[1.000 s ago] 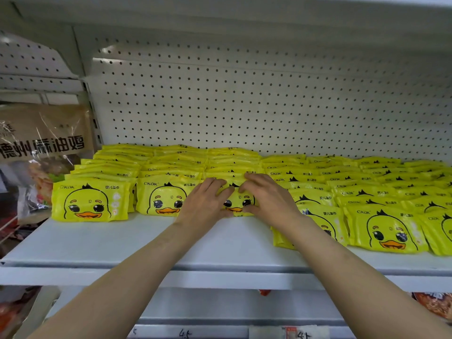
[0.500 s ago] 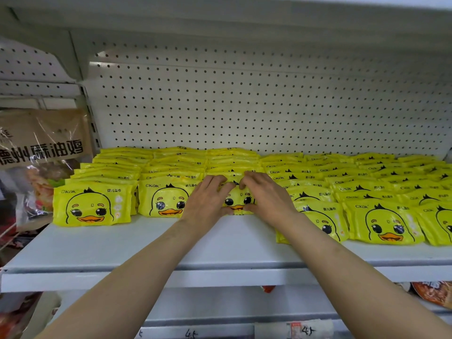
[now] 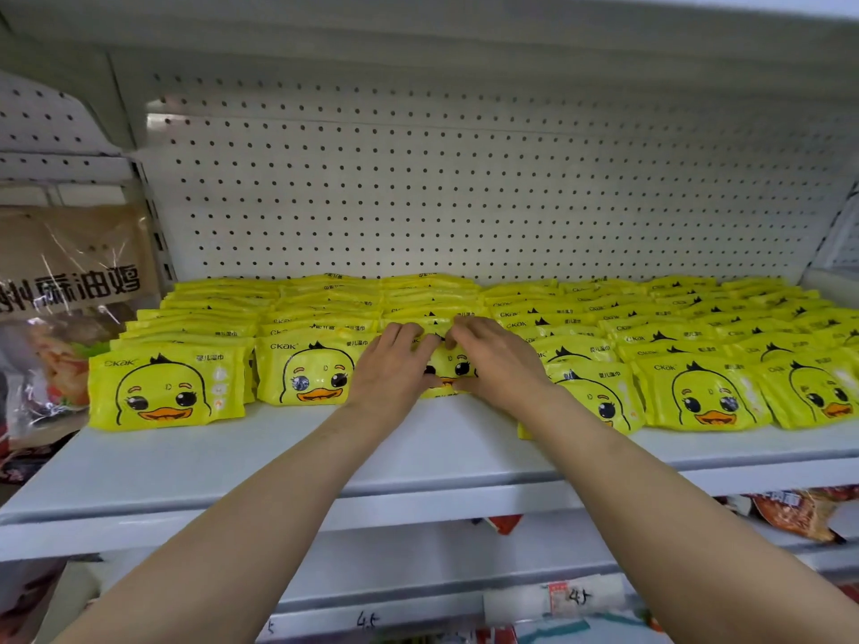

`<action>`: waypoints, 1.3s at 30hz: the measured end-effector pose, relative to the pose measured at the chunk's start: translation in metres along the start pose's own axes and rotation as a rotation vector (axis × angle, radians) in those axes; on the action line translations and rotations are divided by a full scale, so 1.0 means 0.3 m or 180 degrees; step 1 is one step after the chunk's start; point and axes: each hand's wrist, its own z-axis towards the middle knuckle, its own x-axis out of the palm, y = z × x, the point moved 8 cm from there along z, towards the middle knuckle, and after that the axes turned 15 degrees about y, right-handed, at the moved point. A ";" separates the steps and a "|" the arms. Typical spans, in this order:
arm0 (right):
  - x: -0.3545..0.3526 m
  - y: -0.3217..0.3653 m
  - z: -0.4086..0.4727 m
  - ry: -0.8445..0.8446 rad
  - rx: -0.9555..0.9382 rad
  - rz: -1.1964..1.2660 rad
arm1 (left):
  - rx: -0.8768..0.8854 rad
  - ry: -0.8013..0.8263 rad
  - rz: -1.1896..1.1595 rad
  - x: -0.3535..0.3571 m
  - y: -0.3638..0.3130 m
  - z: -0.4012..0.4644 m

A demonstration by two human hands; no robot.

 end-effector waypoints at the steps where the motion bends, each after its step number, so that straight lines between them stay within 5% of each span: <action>1: -0.001 -0.003 -0.002 0.0011 -0.0031 0.0004 | -0.0022 0.0028 -0.0009 -0.003 -0.003 -0.001; 12: -0.135 -0.290 -0.220 0.0315 0.0387 0.0457 | 0.0152 0.0205 -0.0517 -0.090 -0.270 0.016; 19: -0.062 -0.429 -0.395 0.0540 0.0096 0.0467 | 0.0317 0.0686 -0.0632 0.014 -0.480 0.022; 39: 0.000 -0.471 -0.362 -0.0200 -0.0309 0.0265 | -0.0066 0.0141 -0.0008 0.015 -0.522 0.056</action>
